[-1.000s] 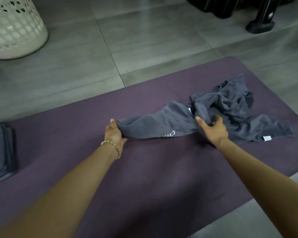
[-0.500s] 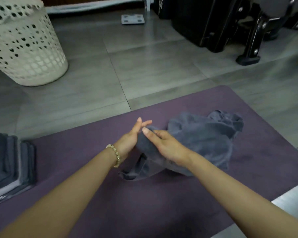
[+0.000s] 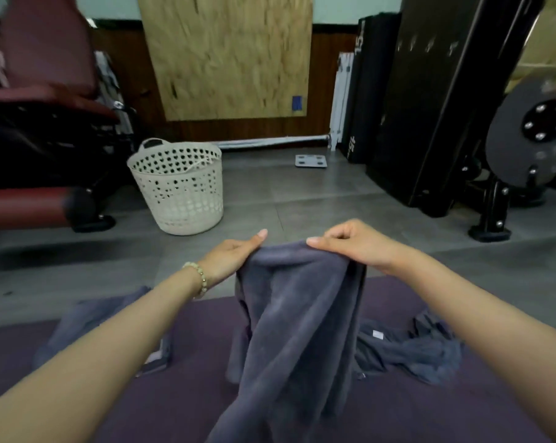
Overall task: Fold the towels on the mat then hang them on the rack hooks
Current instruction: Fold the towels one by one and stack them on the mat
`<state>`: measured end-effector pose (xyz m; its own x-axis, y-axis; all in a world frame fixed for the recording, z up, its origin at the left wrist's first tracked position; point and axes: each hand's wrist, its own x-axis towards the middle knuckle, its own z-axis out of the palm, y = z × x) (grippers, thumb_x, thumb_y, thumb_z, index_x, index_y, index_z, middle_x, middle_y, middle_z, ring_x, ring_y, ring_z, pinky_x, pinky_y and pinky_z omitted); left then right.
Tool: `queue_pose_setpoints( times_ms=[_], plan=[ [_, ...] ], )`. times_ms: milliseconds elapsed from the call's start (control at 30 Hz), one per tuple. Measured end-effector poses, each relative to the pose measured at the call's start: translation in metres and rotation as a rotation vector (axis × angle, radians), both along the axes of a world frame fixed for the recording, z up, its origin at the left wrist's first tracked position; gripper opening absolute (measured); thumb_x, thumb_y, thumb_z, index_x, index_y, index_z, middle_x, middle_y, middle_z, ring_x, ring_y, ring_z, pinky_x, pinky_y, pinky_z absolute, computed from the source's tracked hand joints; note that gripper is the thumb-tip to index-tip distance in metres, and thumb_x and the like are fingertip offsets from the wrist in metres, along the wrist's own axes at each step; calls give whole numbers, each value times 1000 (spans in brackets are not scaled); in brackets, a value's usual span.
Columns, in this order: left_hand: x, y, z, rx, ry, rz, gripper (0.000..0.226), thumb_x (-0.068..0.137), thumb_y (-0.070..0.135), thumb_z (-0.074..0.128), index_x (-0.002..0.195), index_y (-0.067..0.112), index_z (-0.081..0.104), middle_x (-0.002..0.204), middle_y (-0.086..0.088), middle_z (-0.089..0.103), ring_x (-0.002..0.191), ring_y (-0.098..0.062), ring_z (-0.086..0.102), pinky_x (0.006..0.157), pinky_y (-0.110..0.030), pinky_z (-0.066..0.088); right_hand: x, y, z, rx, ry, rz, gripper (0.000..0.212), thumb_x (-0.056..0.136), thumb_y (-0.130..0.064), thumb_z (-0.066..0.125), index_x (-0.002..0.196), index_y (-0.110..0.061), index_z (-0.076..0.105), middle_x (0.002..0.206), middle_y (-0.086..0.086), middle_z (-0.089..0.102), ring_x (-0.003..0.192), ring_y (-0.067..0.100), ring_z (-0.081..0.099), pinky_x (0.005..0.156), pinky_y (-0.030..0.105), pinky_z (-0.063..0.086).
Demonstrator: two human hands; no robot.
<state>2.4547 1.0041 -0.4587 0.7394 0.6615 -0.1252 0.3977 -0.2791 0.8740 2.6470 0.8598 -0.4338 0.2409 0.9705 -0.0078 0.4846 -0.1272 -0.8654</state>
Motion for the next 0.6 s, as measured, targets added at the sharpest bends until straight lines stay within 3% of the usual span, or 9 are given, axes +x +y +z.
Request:
queue_pose_setpoints(
  times_ms=[67, 167, 233, 300, 367, 433, 600],
  plan=[
    [-37, 4, 20, 53, 6, 31, 50, 88, 60, 47, 69, 20, 71, 80, 12, 69, 80, -2, 61, 78, -18, 46, -4, -7, 22, 46, -104, -45, 51, 73, -51, 71, 51, -9, 51, 55, -2, 42, 57, 6, 39, 60, 26, 31],
    [-92, 13, 38, 96, -72, 153, 49, 88, 53, 53, 77, 10, 72, 84, 1, 70, 82, -11, 61, 85, -29, 49, -13, -20, 49, -27, -130, -23, 56, 62, -63, 73, 48, -18, 42, 52, -3, 35, 51, 7, 34, 55, 25, 26],
    [-124, 12, 46, 70, -200, 217, 41, 88, 47, 59, 68, 14, 72, 79, 1, 71, 77, -11, 62, 76, -26, 51, -24, -26, 60, -142, -144, 61, 60, 53, -71, 73, 50, -14, 52, 54, -1, 50, 53, 8, 46, 56, 23, 34],
    [-146, 9, 54, 99, -283, 263, 43, 88, 43, 62, 53, 18, 62, 62, 10, 62, 64, -2, 55, 65, -20, 42, -36, -25, 65, -256, -195, 102, 66, 48, -74, 75, 64, -10, 71, 70, 4, 71, 65, 14, 64, 65, 24, 46],
    [-166, 7, 62, 172, -306, 322, 47, 93, 33, 58, 51, 13, 59, 46, 19, 52, 49, 7, 47, 55, -9, 36, -49, -22, 66, -321, -276, 117, 79, 46, -78, 74, 79, -6, 74, 85, 9, 75, 80, 21, 70, 76, 29, 49],
    [-187, 8, 70, 247, -291, 374, 49, 94, 30, 55, 54, 5, 46, 40, 20, 45, 43, 7, 44, 47, -6, 32, -60, -21, 62, -346, -317, 125, 85, 43, -80, 73, 83, -5, 75, 88, 10, 75, 88, 25, 70, 80, 33, 51],
    [-249, 19, 67, 283, -220, 472, 48, 89, 45, 58, 59, 19, 32, 54, 10, 32, 51, -4, 31, 54, -24, 25, -73, -23, 45, -306, -202, 126, 86, 41, -79, 75, 84, -5, 76, 88, 12, 75, 89, 25, 71, 86, 34, 50]
  ],
)
